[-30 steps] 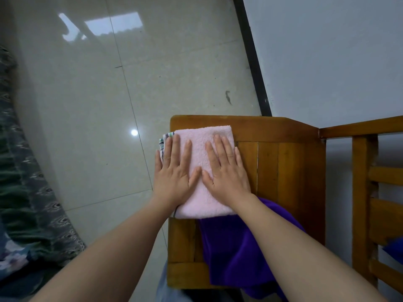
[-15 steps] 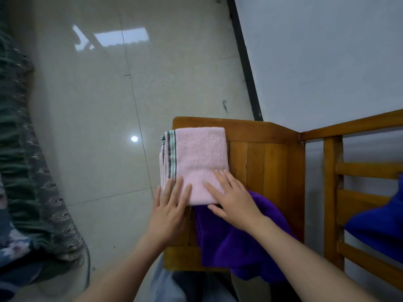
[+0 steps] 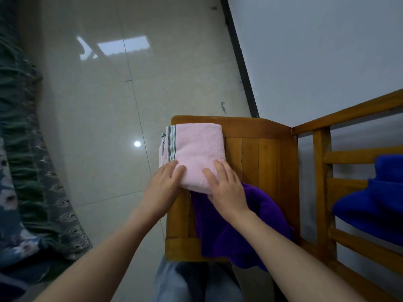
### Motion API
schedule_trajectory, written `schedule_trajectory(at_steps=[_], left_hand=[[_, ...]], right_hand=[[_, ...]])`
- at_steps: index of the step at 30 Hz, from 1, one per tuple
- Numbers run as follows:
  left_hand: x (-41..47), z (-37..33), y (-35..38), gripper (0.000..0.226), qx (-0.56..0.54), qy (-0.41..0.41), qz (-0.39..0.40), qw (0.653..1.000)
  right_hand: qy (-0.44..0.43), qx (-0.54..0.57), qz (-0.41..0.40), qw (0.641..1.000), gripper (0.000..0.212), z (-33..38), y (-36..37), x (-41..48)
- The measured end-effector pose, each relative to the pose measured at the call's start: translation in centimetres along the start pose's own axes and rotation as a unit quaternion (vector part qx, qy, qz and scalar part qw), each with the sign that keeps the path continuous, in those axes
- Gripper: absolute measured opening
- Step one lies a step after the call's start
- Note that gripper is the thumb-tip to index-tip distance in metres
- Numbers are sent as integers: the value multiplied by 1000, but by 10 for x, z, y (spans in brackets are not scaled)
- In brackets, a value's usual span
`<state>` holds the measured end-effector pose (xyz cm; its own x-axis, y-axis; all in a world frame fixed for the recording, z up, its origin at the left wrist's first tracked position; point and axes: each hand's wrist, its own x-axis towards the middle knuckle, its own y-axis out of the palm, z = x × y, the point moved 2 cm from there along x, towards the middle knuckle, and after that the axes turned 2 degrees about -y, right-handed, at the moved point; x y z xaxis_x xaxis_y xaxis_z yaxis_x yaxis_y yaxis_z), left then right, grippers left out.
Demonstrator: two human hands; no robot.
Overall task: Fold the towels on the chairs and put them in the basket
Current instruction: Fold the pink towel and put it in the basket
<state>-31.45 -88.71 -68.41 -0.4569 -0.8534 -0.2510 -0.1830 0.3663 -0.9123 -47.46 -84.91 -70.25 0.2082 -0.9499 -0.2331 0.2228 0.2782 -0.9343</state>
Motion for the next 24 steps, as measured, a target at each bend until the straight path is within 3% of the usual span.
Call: schedule_trajectory(at_steps=[6,14,20,24], left_hand=[[-6,-21,-53,41,35,26,-26,999],[-42,-69,-155,61,96,40,-41,994],[-71,-77,-251,82,164,26,-152,974],[-90,-77,-321,79,214,15,-218,952]], right_hand=[[-55,5,-98,994,41,-1,-60,-4],[-125,-59,-159,978,40,17,-189,-37],[-214,-109,-253,937,66,56,-290,-32],[-250,-112,-311,910,58,90,-352,-30]])
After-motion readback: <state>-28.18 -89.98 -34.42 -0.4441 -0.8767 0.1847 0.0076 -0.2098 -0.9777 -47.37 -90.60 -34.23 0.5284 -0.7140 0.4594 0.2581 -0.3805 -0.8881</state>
